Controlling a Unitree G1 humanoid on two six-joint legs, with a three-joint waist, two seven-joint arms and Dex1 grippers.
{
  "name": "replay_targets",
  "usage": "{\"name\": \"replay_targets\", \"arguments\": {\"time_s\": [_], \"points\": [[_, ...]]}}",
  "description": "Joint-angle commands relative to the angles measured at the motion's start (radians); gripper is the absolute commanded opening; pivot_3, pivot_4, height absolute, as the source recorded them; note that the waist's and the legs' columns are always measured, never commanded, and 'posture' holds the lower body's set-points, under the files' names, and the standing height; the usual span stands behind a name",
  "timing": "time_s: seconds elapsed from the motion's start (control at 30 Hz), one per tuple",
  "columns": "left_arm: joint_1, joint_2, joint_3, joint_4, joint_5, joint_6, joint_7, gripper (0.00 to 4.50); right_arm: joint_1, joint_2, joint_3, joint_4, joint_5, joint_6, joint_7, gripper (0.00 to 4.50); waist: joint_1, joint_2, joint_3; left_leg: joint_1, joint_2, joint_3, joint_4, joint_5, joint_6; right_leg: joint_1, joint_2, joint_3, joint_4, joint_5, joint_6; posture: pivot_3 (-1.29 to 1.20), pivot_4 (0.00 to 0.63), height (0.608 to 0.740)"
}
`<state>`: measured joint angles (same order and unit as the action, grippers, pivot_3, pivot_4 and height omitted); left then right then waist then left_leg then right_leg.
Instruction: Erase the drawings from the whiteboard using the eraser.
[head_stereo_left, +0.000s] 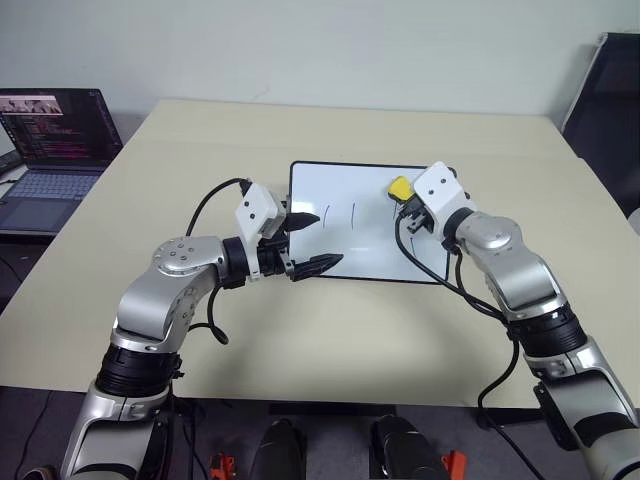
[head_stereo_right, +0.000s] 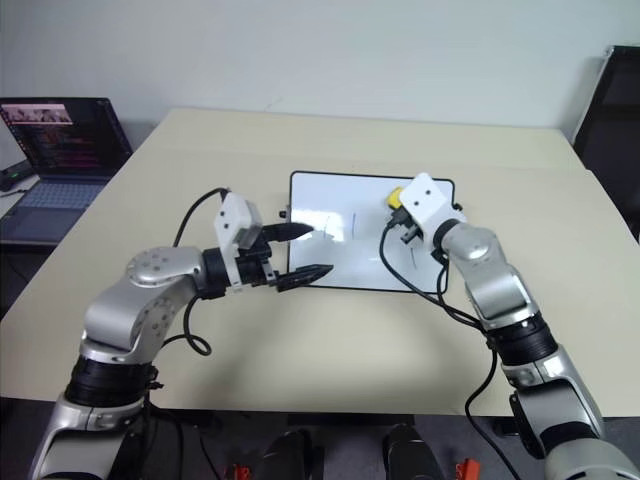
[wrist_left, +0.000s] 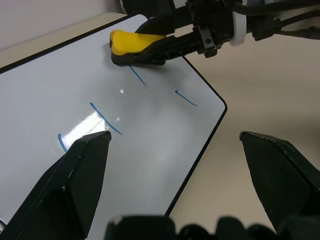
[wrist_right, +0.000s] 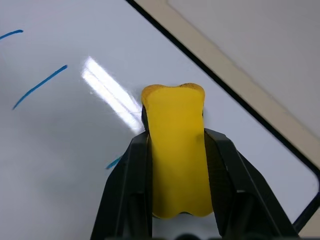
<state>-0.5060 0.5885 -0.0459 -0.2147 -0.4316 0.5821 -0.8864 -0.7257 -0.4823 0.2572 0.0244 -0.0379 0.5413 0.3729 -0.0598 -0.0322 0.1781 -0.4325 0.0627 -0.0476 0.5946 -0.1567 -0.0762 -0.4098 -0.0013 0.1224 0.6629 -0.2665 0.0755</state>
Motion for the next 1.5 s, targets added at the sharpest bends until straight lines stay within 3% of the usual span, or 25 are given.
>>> {"name": "replay_targets", "arguments": {"time_s": [0.03, 0.43, 0.67, 1.03, 1.33, 1.5], "points": [[-0.002, 0.002, 0.005, -0.033, -0.014, -0.003, -0.005, 4.50, 0.015, -0.036, 0.014, 0.012, -0.034, 0.009, 0.059, 1.10, 0.000, 0.000, 0.000, 0.000, 0.000, 0.000, 0.000, 0.000, 0.000, 0.000, 0.000, 0.000, 0.000, 0.000, 0.000, 0.00, 0.150, 0.740], [0.009, 0.010, 0.009, -0.025, -0.011, -0.014, -0.024, 4.50, 0.050, -0.116, 0.104, -0.038, -0.136, 0.001, 0.226, 1.10, -0.001, 0.000, 0.000, 0.002, 0.000, 0.000, 0.008, 0.000, 0.000, 0.004, 0.000, 0.001, 0.002, 0.000, -0.005, 0.00, 0.150, 0.740], [0.026, 0.010, 0.006, -0.031, -0.015, -0.016, -0.039, 4.50, -0.037, -0.074, 0.051, 0.057, -0.239, -0.109, 0.068, 1.09, -0.003, 0.000, 0.000, 0.002, 0.000, 0.001, 0.012, 0.000, 0.000, 0.004, 0.000, 0.002, 0.001, 0.001, -0.004, 0.00, 0.150, 0.740], [0.038, 0.007, 0.010, -0.022, -0.012, -0.028, -0.049, 4.50, 0.074, -0.116, 0.129, -0.061, -0.241, -0.051, 0.299, 1.09, -0.004, 0.000, 0.000, 0.002, 0.000, 0.000, 0.011, 0.000, 0.000, 0.004, 0.000, 0.001, 0.001, 0.001, -0.004, 0.00, 0.150, 0.740], [0.045, 0.007, 0.007, -0.010, -0.012, -0.045, -0.062, 4.50, 0.019, -0.091, 0.031, -0.001, -0.300, -0.080, 0.146, 1.09, -0.006, 0.000, 0.000, 0.002, 0.000, 0.001, 0.013, 0.000, 0.000, 0.004, -0.001, 0.002, 0.001, 0.001, -0.004, 0.00, 0.150, 0.740], [0.052, 0.006, 0.010, -0.012, -0.013, -0.045, -0.068, 4.50, 0.027, -0.094, 0.009, 0.001, -0.289, -0.068, 0.151, 1.09, -0.005, 0.000, 0.000, 0.001, 0.000, 0.001, 0.013, 0.000, 0.000, 0.004, -0.001, 0.002, 0.001, 0.001, -0.004, 0.00, 0.150, 0.740]]}}
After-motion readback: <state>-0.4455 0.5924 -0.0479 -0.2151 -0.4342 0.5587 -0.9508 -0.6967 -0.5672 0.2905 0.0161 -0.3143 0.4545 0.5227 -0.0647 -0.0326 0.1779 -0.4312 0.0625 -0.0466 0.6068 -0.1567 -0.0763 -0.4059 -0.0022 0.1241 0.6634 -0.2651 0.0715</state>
